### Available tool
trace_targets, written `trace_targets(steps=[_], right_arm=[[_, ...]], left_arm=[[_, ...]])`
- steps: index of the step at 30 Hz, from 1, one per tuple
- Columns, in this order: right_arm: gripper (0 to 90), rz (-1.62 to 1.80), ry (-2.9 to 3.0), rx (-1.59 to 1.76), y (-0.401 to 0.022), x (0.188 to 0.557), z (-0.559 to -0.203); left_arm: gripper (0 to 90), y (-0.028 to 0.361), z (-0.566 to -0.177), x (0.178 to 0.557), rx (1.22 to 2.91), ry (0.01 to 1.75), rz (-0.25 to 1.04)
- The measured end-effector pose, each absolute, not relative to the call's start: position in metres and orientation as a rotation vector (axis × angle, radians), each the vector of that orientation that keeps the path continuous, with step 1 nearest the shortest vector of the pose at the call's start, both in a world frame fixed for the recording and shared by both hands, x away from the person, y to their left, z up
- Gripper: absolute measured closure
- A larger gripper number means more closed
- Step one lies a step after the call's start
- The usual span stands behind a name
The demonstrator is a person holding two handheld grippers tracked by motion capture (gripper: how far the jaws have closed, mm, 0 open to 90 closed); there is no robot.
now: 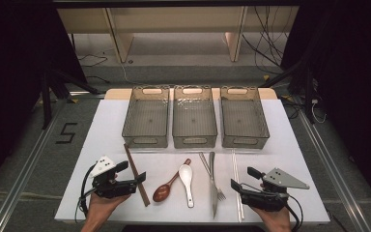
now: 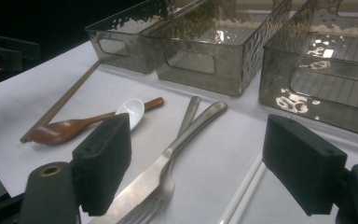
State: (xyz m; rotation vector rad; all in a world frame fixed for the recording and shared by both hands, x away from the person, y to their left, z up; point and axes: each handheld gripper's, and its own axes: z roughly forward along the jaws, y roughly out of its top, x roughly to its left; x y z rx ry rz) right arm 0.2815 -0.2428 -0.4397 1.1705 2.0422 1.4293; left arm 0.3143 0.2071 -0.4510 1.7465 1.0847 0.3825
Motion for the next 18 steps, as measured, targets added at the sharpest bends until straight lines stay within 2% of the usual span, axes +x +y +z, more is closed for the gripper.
trace_targets(steps=[18], right_arm=[[25.4,1.365,2.071,1.215,-0.2429,0.2851,-0.4399]], left_arm=[[15.5,0.2072,-0.4524,0.3160,1.757,1.124,0.377]])
